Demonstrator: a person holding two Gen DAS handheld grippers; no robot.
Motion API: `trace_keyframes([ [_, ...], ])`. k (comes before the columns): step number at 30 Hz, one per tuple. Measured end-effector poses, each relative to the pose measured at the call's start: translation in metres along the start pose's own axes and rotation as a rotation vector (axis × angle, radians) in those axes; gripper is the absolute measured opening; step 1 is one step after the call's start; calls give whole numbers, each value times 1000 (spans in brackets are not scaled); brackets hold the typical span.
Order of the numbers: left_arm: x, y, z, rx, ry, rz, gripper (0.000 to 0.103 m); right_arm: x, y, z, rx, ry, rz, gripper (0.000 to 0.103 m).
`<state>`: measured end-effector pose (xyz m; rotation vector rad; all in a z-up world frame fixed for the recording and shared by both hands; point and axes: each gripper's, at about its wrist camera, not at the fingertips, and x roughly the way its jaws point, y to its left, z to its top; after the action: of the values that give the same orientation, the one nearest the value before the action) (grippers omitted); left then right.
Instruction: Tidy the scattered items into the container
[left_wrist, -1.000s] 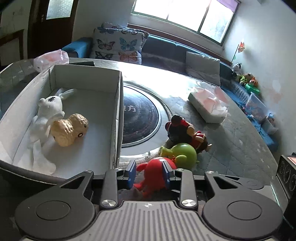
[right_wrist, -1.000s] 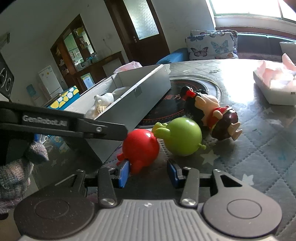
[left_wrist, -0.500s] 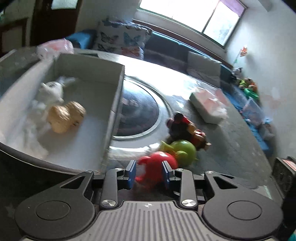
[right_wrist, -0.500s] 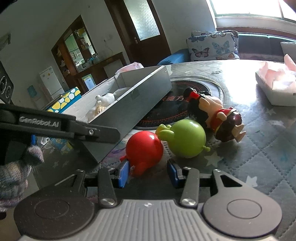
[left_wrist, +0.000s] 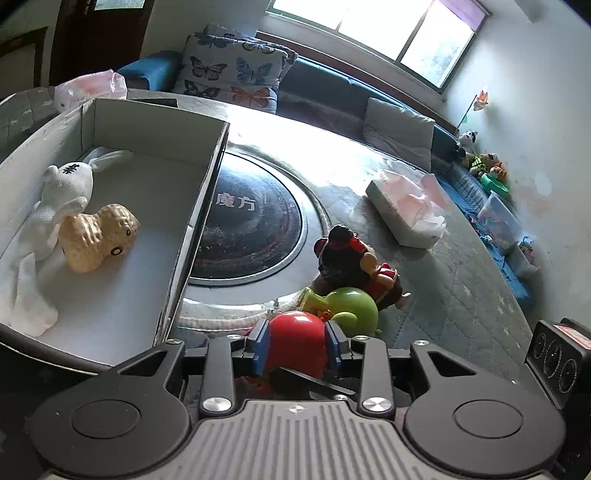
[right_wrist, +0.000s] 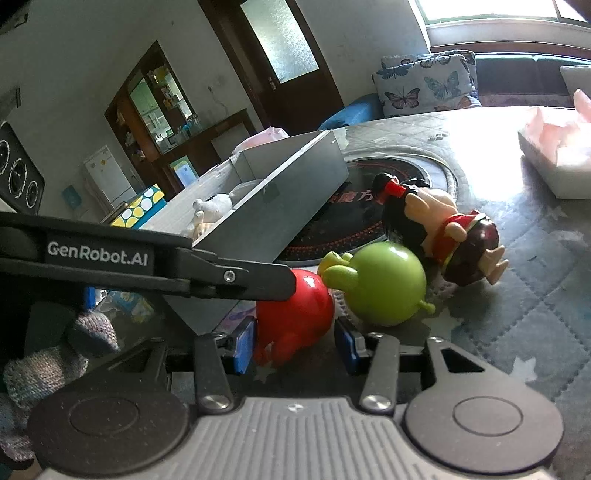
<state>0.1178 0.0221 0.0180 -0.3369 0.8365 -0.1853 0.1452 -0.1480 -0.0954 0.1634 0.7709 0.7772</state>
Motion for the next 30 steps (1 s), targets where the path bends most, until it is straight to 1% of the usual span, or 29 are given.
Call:
trace_keyframes([
  [3, 1, -1, 1, 5, 0, 9, 36, 1, -1, 1, 4, -1, 0, 48],
  [5, 3, -2, 1, 12, -2, 17, 37, 2, -3, 2, 17, -2, 10, 51],
  [8, 4, -4, 0, 9, 7, 21, 39, 4, -4, 4, 31, -8, 7, 51],
  [12, 4, -4, 0, 12, 11, 21, 39, 6, -7, 5, 52, -17, 7, 51],
  [15, 3, -1, -2, -16, 26, -6, 39, 5, -7, 4, 52, -14, 2, 48],
  [18, 0, 4, -9, -45, 48, -36, 40, 0, -6, 2, 40, -7, 0, 48],
  [21, -5, 5, -18, -57, 50, -63, 40, -7, -2, -3, 12, 5, -1, 48],
  [27, -14, 6, -27, -67, 27, -90, 40, -15, 6, -8, -31, 25, -10, 48],
  [30, -30, 8, -24, -69, -20, -106, 40, -21, 17, -3, -67, 12, -18, 48],
])
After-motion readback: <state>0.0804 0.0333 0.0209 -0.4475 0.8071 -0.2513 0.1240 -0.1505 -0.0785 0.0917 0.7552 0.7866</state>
